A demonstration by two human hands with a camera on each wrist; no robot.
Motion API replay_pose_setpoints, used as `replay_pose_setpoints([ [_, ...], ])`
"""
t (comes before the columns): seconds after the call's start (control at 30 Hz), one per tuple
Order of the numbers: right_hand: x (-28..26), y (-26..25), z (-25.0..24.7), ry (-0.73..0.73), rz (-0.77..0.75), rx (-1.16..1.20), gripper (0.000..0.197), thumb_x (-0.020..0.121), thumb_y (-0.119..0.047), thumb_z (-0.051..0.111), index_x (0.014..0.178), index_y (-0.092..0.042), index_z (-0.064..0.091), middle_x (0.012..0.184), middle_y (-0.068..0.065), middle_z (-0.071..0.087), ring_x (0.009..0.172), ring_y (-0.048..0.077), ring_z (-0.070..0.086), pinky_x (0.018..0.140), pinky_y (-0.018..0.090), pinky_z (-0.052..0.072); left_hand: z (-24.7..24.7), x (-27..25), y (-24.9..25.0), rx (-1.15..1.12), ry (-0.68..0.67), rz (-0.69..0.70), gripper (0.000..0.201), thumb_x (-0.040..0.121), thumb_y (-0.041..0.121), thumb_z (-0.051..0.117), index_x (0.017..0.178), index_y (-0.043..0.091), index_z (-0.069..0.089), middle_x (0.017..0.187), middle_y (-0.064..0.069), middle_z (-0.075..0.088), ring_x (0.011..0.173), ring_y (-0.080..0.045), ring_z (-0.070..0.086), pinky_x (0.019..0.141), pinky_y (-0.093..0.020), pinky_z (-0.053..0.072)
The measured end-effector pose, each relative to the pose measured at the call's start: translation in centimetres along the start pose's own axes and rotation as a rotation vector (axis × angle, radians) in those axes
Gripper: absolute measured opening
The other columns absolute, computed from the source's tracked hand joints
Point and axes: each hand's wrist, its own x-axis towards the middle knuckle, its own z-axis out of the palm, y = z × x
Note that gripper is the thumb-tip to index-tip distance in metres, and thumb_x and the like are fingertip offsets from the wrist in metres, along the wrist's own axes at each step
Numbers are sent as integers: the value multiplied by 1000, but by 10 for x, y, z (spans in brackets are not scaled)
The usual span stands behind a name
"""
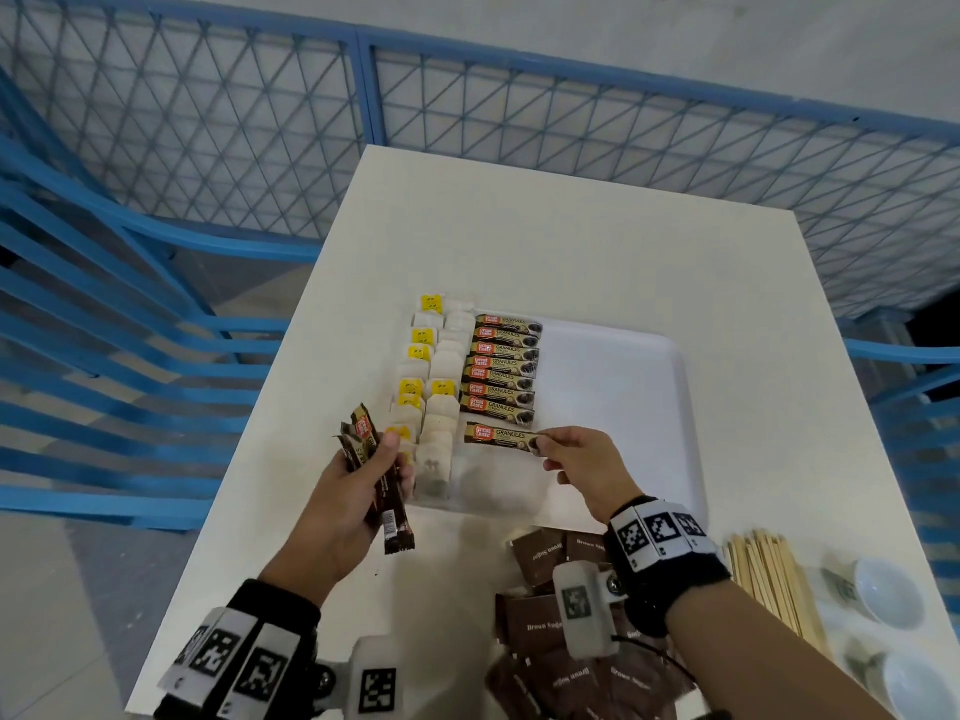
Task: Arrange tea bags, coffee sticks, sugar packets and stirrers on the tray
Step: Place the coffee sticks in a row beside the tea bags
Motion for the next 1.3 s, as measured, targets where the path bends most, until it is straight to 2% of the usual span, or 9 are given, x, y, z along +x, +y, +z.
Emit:
replay_pose_setpoints([
  [0.17,17,6,10,54,18,5,11,86,-4,64,95,1,64,73,7,66,57,11,56,51,15,48,0,0,4,-26,-29,-26,7,93,14,51,89,10,55,59,0,59,53,-10,58,53,-22,52],
  [0.3,29,6,17,89,34,75,7,85,-2,64,92,-1,63,76,6,67,59,15,62,80,33,57,1,1,5,-61,-29,-76,6,93,11,51,90,11,57,64,-3,59,58,-13,58,63,-28,50],
  [0.37,32,5,18,102,39,91,5,85,-2,64,88,-4,62,77,6,67,60,16,64,83,36,56,1,1,5,-67,-24,-91,6,93,10,51,92,11,57,65,-3,60,58,-14,58,62,-28,51],
  [0.5,33,4,20,133,36,55,10,84,-5,65,93,-3,60,70,5,65,53,14,63,76,31,58,0,2,4,-55,-16,-95,6,94,11,51,95,11,56,67,-5,58,60,-15,58,58,-27,54],
  [0.63,31,5,23,175,-42,-138,11,83,-14,68,86,-11,57,72,0,61,61,14,58,54,20,48,1,0,3,-21,-23,-80,5,93,11,51,93,11,56,69,-6,57,64,-19,56,64,-30,52],
  [0.87,33,8,24,189,-119,-263,18,85,-17,66,91,-12,50,92,7,61,81,17,54,54,16,36,6,-3,5,-8,-27,-53,6,94,11,50,91,11,56,65,-4,57,56,-15,57,67,-32,49],
  [1.03,24,2,28,199,-267,-417,23,88,-23,61,100,-9,49,100,11,58,84,19,52,62,20,37,9,-2,6,-24,-39,-49,7,95,12,48,96,9,54,72,-7,55,59,-16,59,56,-27,55],
  [1.17,-21,-16,43,-52,-414,-415,20,90,-34,57,93,-14,54,79,-4,55,65,5,49,56,8,37,16,-3,9,-95,-37,-23,4,95,10,47,94,9,51,72,-8,53,57,-15,60,57,-26,57],
  [1.3,-61,-16,55,-469,-303,-289,35,81,-47,65,98,-20,52,81,-3,63,64,4,55,60,17,44,19,-3,11,-68,10,42,7,95,12,47,90,10,51,69,-6,56,54,-13,62,54,-23,56],
])
